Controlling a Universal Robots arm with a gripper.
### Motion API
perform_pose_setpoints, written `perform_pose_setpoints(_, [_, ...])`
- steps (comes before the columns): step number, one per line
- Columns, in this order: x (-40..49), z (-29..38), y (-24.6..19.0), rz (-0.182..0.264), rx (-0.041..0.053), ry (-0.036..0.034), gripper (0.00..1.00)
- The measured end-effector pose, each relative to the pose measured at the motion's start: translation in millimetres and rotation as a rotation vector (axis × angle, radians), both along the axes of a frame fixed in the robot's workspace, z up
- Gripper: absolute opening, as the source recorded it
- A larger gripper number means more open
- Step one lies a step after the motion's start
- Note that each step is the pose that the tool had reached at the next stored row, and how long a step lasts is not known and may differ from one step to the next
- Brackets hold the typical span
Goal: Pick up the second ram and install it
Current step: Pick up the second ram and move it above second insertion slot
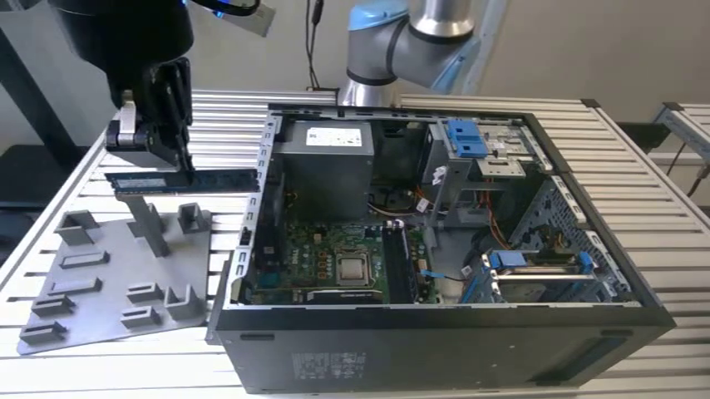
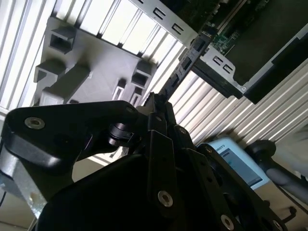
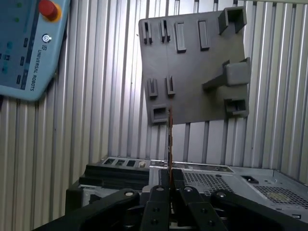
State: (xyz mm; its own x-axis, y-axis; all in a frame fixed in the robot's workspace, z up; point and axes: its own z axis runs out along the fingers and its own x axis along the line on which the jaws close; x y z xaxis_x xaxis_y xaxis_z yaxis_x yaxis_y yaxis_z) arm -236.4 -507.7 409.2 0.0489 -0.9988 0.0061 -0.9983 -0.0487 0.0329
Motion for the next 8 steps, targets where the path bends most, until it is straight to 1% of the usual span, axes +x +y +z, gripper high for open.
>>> perform_pose_setpoints(4, [9.3,0.0,0.0,0.000,0.0000,0.0000,0.14])
perform_pose_setpoints(8, [20.9,0.0,0.0,0.000,0.0000,0.0000,0.14])
